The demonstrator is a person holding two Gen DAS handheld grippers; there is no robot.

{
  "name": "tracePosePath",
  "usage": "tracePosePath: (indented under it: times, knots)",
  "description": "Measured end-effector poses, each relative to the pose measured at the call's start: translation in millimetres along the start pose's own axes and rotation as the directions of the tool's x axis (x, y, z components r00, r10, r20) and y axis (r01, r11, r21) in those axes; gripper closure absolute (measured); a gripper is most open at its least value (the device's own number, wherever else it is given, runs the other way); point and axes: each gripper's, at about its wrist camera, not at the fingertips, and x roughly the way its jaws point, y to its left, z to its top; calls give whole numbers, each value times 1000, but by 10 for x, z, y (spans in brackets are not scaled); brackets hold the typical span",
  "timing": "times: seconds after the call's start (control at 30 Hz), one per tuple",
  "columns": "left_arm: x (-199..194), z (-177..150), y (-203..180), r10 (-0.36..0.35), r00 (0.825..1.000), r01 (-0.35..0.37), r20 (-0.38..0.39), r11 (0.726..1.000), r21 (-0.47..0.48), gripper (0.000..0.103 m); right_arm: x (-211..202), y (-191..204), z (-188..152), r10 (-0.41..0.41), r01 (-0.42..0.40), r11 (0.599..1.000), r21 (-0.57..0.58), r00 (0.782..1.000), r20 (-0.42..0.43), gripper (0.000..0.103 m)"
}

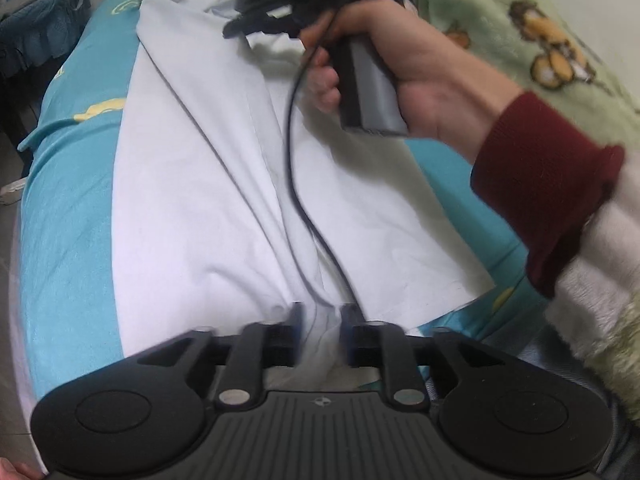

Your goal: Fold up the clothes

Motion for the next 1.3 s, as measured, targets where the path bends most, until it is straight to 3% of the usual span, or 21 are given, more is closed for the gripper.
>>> tracePosePath:
  times: [0.07, 0.13, 0.23, 0.27, 0.3, 0.37, 0.53, 0.7, 0.8, 0.9, 1.1, 1.2, 1.27, 1.3]
  knots:
    - [-144, -3, 14, -28, 999, 28, 35, 1000, -2, 37, -206, 47, -3, -8, 8, 1000, -11, 1000, 11, 95]
    - [-273, 19, 138, -57, 995, 61, 86, 997, -36, 35, -412, 95, -5, -16, 16, 1000, -21, 1000, 22, 95]
    - [-450, 36, 333, -6, 985, 27, 170, 993, -117, 30, -722, 166, -9, -28, 29, 999, -37, 999, 38, 87]
    - [-489, 41, 421, 14, 981, 17, 194, 988, -156, 28, -825, 190, -11, -31, 33, 999, -42, 999, 44, 67]
    - [-514, 52, 504, 35, 977, 7, 211, 980, -197, 27, -928, 213, -12, -35, 37, 998, -47, 998, 50, 37]
    - [-520, 77, 611, 91, 972, -31, 217, 963, -267, 25, -1134, 261, -15, -43, 46, 997, -57, 997, 61, 15]
    - [-439, 111, 805, 173, 968, -90, 180, 916, -392, 22, -1746, 296, -348, -96, 97, 995, -30, 995, 22, 17]
    - [-197, 86, 851, 195, 979, -150, 64, 890, -430, 22, -2092, -67, -866, -209, 217, 961, 173, 976, -61, 16]
    - [-26, 77, 846, 170, 985, -155, -2, 893, -423, 22, -2043, -226, -1002, -217, 243, 939, 246, 968, -129, 16]
    - [2, 65, 819, 166, 986, -156, -12, 896, -417, 21, -1925, -311, -1117, -214, 268, 920, 285, 954, -209, 17]
    - [-92, -93, 865, 64, 997, -72, -32, 867, -493, 22, -1716, -354, -1299, -209, 322, 894, 312, 915, -344, 20]
    - [-103, -143, 813, 15, 998, -44, -61, 862, -505, 28, -1732, -341, -1349, -199, 329, 884, 332, 908, -369, 20]
    - [-119, -177, 760, -2, 998, -30, -64, 865, -501, 46, -1752, -306, -1404, -178, 318, 889, 330, 904, -390, 21]
    - [-133, -191, 739, -15, 998, -15, -56, 866, -500, 51, -1758, -271, -1431, -167, 310, 894, 324, 901, -401, 29]
